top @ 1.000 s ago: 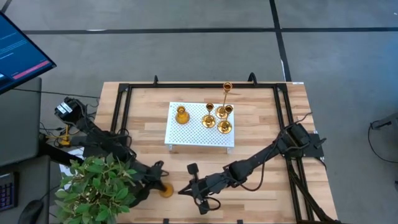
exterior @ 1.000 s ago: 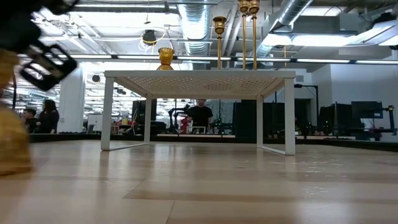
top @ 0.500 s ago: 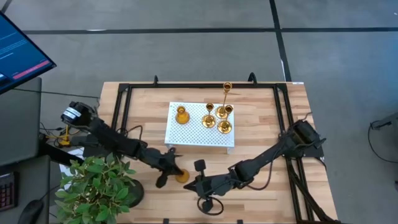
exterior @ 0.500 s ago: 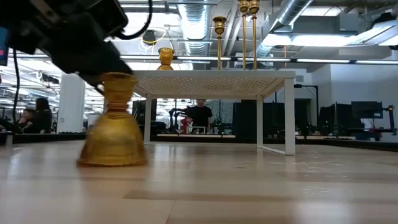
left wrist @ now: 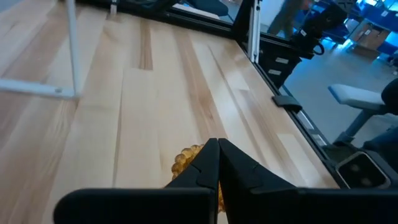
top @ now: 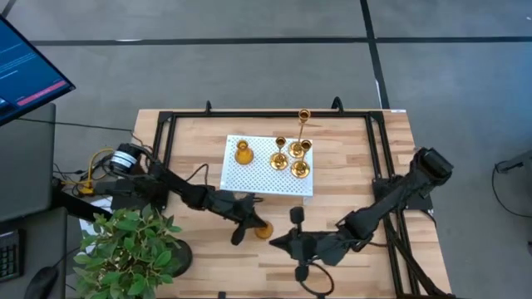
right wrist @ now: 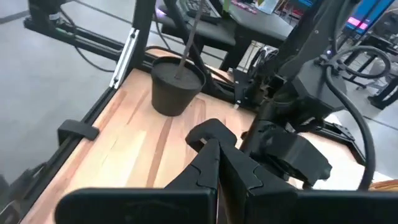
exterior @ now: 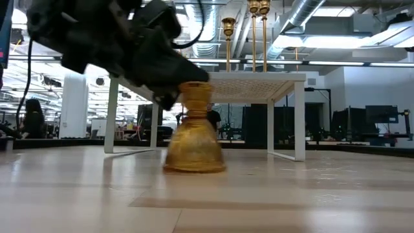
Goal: Pick & Place candle stick holders
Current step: Put the brown vase candle holder on the shelf
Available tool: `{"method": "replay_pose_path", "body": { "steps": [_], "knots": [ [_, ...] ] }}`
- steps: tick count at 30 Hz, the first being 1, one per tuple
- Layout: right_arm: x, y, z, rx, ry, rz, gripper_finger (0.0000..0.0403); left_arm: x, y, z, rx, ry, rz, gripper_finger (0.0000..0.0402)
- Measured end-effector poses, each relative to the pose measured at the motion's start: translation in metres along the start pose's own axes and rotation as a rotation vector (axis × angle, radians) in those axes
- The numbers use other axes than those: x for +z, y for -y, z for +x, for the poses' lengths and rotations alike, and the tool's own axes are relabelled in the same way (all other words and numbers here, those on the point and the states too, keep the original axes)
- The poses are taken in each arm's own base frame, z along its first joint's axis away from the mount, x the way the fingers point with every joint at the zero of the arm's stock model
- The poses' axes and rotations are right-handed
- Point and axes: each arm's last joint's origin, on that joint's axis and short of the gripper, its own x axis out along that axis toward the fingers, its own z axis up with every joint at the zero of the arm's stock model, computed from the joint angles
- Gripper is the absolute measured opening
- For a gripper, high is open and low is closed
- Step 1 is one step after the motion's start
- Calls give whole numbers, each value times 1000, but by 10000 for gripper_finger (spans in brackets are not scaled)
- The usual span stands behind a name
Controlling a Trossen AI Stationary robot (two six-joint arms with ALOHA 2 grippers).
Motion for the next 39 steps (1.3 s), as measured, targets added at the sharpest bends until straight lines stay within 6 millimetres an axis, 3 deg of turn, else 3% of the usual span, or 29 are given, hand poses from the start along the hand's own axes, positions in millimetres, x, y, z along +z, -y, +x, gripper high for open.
{"method": "replay_pose_path", "body": {
  "steps": [11,18,26,31,39],
  "knots": [
    [-12,-8,-18,-96,-28,-42,0,14,3,20,-13,47,52,3],
    [-11,-8,-22,-87,-38,-55,0,36,23,4,-91,95,116,3],
    [-11,-10,-31,-69,-52,-61,0,46,58,-16,-133,80,170,3],
    [-26,-7,-39,-74,-194,17,0,47,73,-28,-73,53,190,3],
    [-84,-6,-36,-183,-374,145,0,53,93,-45,-60,73,213,3]
  ]
}}
